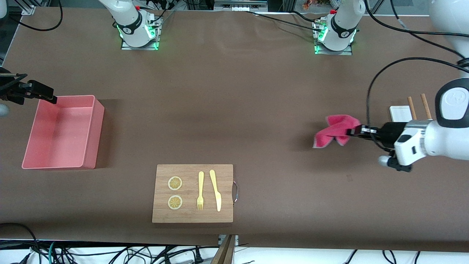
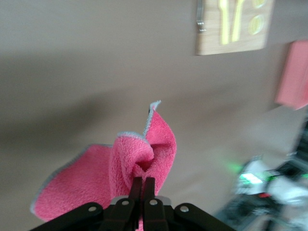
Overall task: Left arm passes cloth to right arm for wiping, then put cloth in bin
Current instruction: 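Carry the pink cloth with the left gripper toward the table middle, then hold the cloth out while the right gripper reaches and grasps it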
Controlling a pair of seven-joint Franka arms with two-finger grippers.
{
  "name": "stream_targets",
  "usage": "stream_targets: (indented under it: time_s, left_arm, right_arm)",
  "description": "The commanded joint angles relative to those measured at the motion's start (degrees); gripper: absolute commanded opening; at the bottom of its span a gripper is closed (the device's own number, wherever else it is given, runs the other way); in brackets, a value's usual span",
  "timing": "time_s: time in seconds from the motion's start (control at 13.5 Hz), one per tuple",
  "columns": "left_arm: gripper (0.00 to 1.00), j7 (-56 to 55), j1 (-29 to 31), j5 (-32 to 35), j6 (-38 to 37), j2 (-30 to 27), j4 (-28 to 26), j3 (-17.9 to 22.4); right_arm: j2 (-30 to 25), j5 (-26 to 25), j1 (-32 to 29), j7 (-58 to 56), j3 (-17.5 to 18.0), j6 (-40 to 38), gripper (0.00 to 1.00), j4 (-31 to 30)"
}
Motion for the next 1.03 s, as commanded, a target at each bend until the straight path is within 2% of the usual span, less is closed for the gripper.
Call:
stream_targets:
  time_s: [0.0,0.22,0.37,0.44,0.59,0.81,0.96]
  left_arm:
    - [0.00,-20.7,-9.6,-9.7,2.6,0.7,1.4,0.7]
    - [0.00,-40.2,-20.5,-17.2,15.5,0.5,1.5,0.7]
    - [0.00,-49.5,-27.2,-18.5,26.1,0.7,1.5,0.7]
    - [0.00,-52.7,-29.8,-18.5,31.0,1.1,1.7,0.7]
    - [0.00,-57.3,-35.5,-18.2,38.3,1.5,1.7,1.0]
    - [0.00,-64.7,-37.7,-18.4,44.1,2.1,1.7,0.9]
    - [0.00,-64.9,-37.5,-18.4,44.1,2.1,1.7,0.8]
  right_arm:
    - [0.3,0.2,-0.5,0.0,0.5,0.0,1.00,-0.6]
    - [3.4,0.2,-0.6,-0.2,0.4,-0.3,1.00,-0.6]
    - [3.6,1.0,-0.2,1.2,0.5,-0.3,1.00,-0.6]
    - [3.8,1.5,0.0,4.2,0.6,-0.3,0.99,-0.6]
    - [3.9,6.0,0.0,15.1,0.8,-0.3,0.99,-0.6]
    - [3.9,10.9,0.7,27.9,1.2,-0.2,0.99,-0.7]
    - [4.7,17.7,1.2,38.9,1.2,1.6,0.99,-0.6]
